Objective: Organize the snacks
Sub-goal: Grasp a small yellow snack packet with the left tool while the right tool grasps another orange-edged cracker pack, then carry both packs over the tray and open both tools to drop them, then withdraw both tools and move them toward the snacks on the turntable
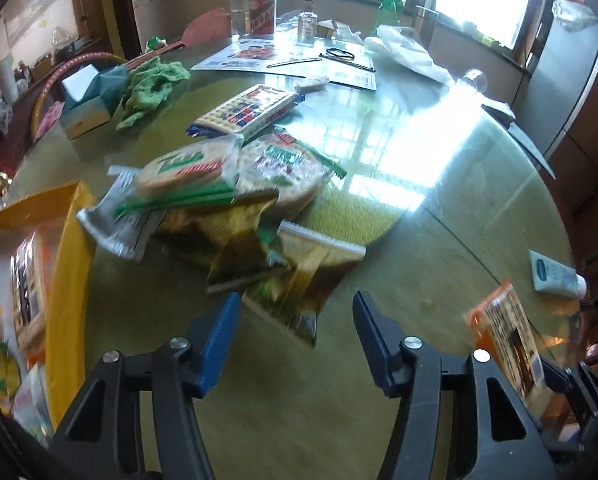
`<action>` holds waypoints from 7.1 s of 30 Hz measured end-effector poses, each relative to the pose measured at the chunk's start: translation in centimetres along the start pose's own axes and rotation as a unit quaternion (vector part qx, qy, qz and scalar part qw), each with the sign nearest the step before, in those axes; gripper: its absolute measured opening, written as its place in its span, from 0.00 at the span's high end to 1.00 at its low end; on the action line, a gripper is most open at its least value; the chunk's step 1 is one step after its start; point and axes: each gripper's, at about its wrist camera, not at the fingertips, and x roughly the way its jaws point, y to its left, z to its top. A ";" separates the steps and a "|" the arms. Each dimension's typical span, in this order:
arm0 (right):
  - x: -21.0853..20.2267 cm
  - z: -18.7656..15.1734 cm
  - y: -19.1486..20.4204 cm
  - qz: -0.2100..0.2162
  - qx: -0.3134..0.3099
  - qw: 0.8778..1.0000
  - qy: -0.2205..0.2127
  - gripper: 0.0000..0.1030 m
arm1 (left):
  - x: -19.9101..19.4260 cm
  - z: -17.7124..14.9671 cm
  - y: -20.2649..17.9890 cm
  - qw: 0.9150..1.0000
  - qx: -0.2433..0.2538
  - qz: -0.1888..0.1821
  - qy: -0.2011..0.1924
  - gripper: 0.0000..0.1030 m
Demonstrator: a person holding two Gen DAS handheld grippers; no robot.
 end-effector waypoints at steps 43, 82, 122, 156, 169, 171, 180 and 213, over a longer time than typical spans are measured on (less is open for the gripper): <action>-0.8 -2.0 6.5 0.071 -0.074 0.995 0.014 0.47 | -7.1 -11.4 1.6 0.999 0.012 -0.029 0.007 0.76; -5.6 0.9 17.3 0.238 -0.121 0.963 -0.028 0.47 | -19.7 -14.2 16.2 0.983 -0.140 0.008 -0.122 0.95; 5.3 6.6 32.9 0.172 -0.161 0.971 0.043 0.43 | -12.9 -16.7 24.2 0.975 -0.125 0.184 0.006 0.47; -5.1 4.1 10.4 0.234 -0.065 0.970 -0.018 0.21 | -17.0 -13.7 8.1 0.982 -0.087 0.128 -0.105 0.27; -3.5 7.9 10.2 0.213 -0.061 0.975 -0.003 0.17 | -15.7 -13.4 8.8 0.982 -0.086 0.140 -0.097 0.26; -3.1 8.4 10.6 0.209 -0.064 0.976 0.001 0.17 | -15.6 -13.3 9.3 0.981 -0.092 0.138 -0.097 0.26; -0.1 10.6 11.5 0.195 -0.062 0.978 0.030 0.17 | -14.7 -12.5 10.6 0.981 -0.100 0.137 -0.094 0.25; 15.0 21.7 9.3 0.093 -0.087 0.987 0.099 0.19 | -12.8 -9.0 13.4 0.984 -0.155 0.038 -0.081 0.25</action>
